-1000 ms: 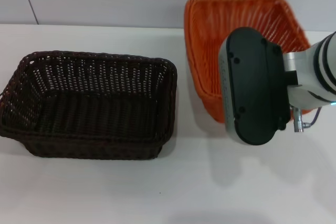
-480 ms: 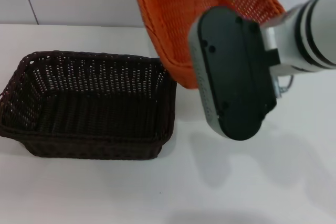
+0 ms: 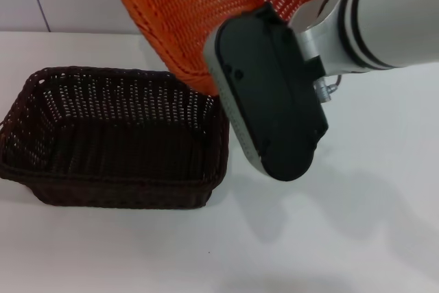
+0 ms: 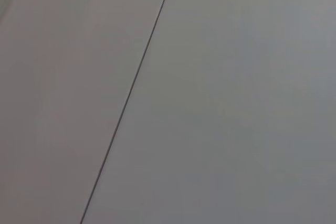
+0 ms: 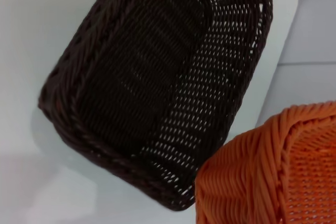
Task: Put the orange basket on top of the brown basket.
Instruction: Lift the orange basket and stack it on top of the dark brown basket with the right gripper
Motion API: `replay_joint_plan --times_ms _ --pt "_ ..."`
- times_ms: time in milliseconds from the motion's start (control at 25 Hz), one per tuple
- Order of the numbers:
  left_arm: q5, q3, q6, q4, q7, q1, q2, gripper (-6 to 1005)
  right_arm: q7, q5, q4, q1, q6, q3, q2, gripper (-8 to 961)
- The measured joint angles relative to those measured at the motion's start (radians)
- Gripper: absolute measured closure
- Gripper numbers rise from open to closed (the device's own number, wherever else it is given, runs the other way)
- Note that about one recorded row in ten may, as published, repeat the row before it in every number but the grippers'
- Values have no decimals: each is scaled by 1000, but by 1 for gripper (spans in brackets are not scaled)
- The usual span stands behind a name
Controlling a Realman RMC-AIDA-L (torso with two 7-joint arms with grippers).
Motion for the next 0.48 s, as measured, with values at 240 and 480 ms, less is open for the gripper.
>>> replay_joint_plan --times_ms 240,480 --pt "0 9 -20 12 0 3 -1 413 -57 2 -52 -3 -126 -65 -17 791" --pt "0 13 -50 22 0 6 -1 413 -133 8 -82 -36 -262 -150 -19 789"
